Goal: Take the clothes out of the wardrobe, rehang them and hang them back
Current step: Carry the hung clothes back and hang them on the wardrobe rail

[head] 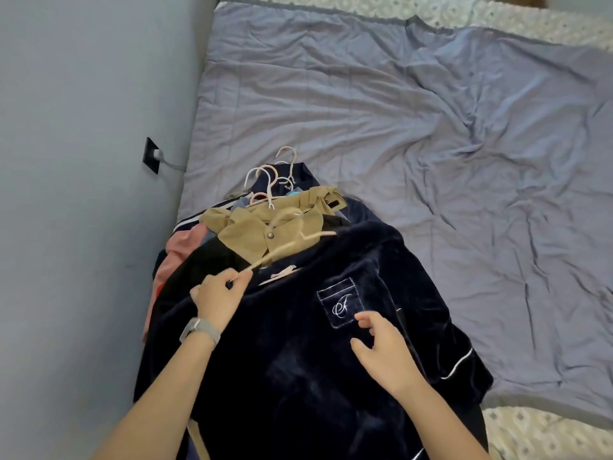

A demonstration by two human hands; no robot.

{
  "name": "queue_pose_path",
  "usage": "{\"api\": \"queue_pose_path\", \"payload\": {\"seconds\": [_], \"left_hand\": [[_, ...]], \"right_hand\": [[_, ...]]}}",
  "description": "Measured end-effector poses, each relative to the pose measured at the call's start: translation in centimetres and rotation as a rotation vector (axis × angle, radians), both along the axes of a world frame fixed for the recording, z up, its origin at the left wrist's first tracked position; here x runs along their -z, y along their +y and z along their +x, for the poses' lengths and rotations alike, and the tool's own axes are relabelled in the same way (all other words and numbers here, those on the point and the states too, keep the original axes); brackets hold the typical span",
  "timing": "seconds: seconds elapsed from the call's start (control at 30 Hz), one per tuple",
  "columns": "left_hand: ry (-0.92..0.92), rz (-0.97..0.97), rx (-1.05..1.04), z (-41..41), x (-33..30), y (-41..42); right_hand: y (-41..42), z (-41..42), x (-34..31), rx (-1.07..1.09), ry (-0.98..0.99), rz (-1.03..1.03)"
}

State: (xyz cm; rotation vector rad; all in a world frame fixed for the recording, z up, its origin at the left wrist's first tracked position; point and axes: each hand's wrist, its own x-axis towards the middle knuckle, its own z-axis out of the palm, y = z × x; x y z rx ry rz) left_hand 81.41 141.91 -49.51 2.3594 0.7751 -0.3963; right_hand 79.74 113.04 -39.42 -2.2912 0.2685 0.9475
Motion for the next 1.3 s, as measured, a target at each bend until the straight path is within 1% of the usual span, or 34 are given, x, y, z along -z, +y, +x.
{"api": "queue_pose_path", "payload": {"seconds": [0.1,0.13,0.17,0.23,0.3,0.37,0.4,0.5,0.53,0.63,0.7,0.77,0.8,0.87,0.9,0.97,1.0,1.07,1.1,1.17,1.23,1.27,1.3], "left_hand": [[-0.099,-0.071,0.103,-3.1,-4.2,-1.8],[-0.12,-0.107,0.123,-4.1,-5.4,-1.9],[-0.137,-0.147,0.143,-5.0,-6.5,-2.0],[-0.143,-0.217,0.161,-6.3,-8.0,-1.8],[-0.112,-0.255,0.144,-6.8,-8.9,-1.5],[-0.008,-0.271,0.132,-6.3,-9.3,-1.2],[0.055,-0.31,0.139,-5.7,-9.7,-1.2],[0.187,-0.439,0.134,-3.5,-9.8,-0.7],[0.187,-0.417,0.143,-2.4,-8.9,-0.2],[0.125,-0.124,0.165,1.5,-4.0,2.5],[0.114,0.036,0.124,3.8,-1.6,4.1],[0.134,0.122,0.081,5.5,0.0,5.2],[0.168,0.089,0.062,6.0,0.7,5.5],[0.257,-0.103,-0.002,6.4,1.8,5.9],[0.287,-0.168,-0.029,6.4,2.4,6.1],[0.323,-0.253,-0.068,6.4,2.8,5.9],[0.315,-0.306,-0.091,6.4,2.4,5.5],[0.254,-0.481,-0.18,6.1,0.9,4.3],[0.202,-0.582,-0.229,5.8,-0.3,3.6],[0.086,-0.709,-0.268,4.2,-2.6,2.1],[-0.034,-0.741,-0.183,1.6,-5.7,0.5],[-0.078,-0.717,-0.084,0.1,-7.1,-0.1],[-0.074,-0.656,0.04,-1.4,-8.3,-0.6]], "right_hand": [[0.4,1.8,-0.2,-0.004,-0.356,-0.157],[0.3,2.5,-0.5,0.002,-0.451,-0.207],[0.1,3.2,-0.9,-0.009,-0.503,-0.24],[-0.4,4.6,-1.7,-0.096,-0.523,-0.272],[-1.1,5.4,-2.0,-0.233,-0.542,-0.299],[-1.7,6.1,-2.3,-0.344,-0.521,-0.309],[-2.0,6.2,-2.5,-0.376,-0.493,-0.288],[-2.8,5.7,-3.6,-0.373,-0.407,-0.252],[-3.1,5.2,-3.9,-0.344,-0.419,-0.228],[-4.1,3.6,-4.2,-0.283,-0.444,-0.181],[-4.8,2.5,-4.0,-0.266,-0.398,-0.145],[-5.3,1.5,-3.9,-0.234,-0.356,-0.11],[-5.5,1.1,-3.8,-0.218,-0.345,-0.101],[-5.9,0.4,-3.8,-0.192,-0.327,-0.095],[-6.0,0.1,-3.8,-0.183,-0.323,-0.096],[-6.1,-0.4,-3.7,-0.163,-0.311,-0.102],[-6.1,-0.7,-3.7,-0.15,-0.302,-0.109],[-5.8,-1.1,-3.7,-0.114,-0.299,-0.135],[-5.6,-1.2,-3.7,-0.096,-0.303,-0.159],[-5.2,-1.2,-3.9,-0.063,-0.323,-0.225],[-4.7,-1.2,-4.2,-0.003,-0.33,-0.279],[-4.6,-1.2,-4.3,0.033,-0.34,-0.306],[-4.6,-1.1,-4.5,0.066,-0.364,-0.331]]}}
